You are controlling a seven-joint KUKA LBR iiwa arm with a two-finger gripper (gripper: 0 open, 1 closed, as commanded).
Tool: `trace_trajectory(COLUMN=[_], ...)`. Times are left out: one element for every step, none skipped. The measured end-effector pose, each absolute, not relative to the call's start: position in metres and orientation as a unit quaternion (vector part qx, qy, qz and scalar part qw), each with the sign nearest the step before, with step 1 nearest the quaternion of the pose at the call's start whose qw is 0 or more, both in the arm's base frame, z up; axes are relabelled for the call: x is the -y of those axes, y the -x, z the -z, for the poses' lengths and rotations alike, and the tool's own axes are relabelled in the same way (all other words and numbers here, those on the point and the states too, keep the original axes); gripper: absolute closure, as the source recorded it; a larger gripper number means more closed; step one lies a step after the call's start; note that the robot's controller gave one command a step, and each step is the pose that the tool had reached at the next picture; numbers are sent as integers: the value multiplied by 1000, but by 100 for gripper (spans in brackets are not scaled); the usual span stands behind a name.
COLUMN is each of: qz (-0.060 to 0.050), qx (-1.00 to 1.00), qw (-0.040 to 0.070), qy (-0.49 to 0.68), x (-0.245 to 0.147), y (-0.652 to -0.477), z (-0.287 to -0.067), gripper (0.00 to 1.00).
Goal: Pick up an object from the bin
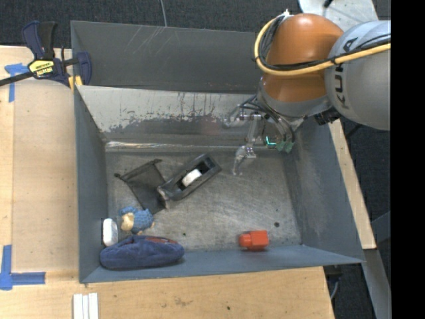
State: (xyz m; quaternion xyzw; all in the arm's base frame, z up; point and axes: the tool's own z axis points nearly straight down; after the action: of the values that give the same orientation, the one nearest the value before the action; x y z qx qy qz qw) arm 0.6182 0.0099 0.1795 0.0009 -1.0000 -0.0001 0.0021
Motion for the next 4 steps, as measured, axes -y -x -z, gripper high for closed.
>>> trace_trajectory(qz=[-1, 0, 1, 1], qx=[994, 965, 926, 858], qw=[-2, -2, 2, -1], qy=[-106, -262, -378, -513], x=[-57, -102, -98, -93], y=[-619, -618, -622, -628], z=[-108, -108, -100, -75], gripper=[0, 0, 0, 0])
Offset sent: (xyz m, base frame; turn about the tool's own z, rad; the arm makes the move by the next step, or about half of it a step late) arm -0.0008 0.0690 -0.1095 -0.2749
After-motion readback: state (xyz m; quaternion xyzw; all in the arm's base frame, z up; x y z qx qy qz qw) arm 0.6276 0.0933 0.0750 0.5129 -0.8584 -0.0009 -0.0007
